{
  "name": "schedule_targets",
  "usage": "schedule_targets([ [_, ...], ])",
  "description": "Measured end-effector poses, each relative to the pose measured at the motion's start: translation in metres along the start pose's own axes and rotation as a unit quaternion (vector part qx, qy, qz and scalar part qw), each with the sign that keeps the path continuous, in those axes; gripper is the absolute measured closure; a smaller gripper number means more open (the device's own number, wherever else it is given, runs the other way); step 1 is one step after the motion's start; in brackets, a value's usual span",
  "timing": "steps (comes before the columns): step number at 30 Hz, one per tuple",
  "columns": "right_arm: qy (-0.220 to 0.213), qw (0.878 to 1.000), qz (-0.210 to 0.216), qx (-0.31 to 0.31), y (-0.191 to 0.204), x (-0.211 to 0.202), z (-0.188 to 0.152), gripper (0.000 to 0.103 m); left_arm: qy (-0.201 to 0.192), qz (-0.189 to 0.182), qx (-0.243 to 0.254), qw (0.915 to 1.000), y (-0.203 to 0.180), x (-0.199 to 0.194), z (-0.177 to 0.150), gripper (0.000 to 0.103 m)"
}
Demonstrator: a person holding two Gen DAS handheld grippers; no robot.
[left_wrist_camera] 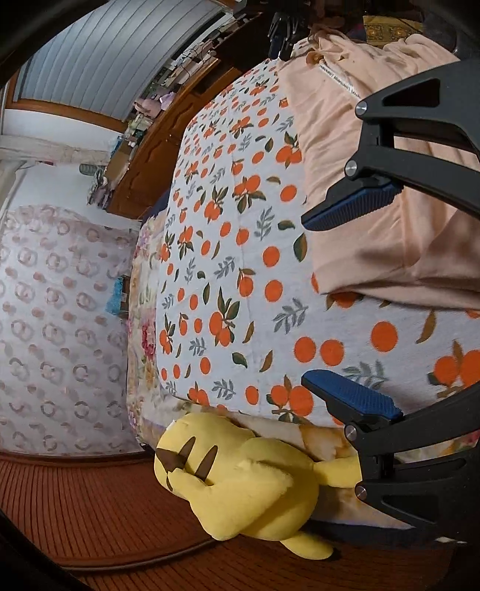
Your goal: Fold small clothes
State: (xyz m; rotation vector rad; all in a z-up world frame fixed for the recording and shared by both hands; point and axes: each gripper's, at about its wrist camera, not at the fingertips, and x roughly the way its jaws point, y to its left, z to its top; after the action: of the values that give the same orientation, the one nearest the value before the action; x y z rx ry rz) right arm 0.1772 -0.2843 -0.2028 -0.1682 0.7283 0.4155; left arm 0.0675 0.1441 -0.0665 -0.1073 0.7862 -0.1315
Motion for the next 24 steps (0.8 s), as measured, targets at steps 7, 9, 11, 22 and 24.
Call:
schedule_targets([
  [7,0.004,1.000,0.021,0.010,0.001,0.010,0.000,0.046,0.031,0.001,0.008,0.9995,0.000,0.021,0.001,0.025],
  [9,0.005,1.000,0.027,0.012,0.003,0.013,-0.001,0.045,0.041,-0.011,0.011,0.9990,-0.002,0.025,-0.002,0.033],
  [11,0.008,0.999,0.031,0.013,0.004,0.015,-0.002,0.045,0.055,-0.028,0.017,0.9979,-0.006,0.030,-0.006,0.046],
  [22,0.017,0.999,0.044,-0.008,0.016,0.019,-0.006,0.045,0.075,-0.035,0.022,0.9963,-0.013,0.039,-0.017,0.057],
  [24,0.018,0.999,0.043,-0.010,0.016,0.019,-0.006,0.046,0.076,-0.038,0.023,0.9961,-0.015,0.040,-0.019,0.057],
])
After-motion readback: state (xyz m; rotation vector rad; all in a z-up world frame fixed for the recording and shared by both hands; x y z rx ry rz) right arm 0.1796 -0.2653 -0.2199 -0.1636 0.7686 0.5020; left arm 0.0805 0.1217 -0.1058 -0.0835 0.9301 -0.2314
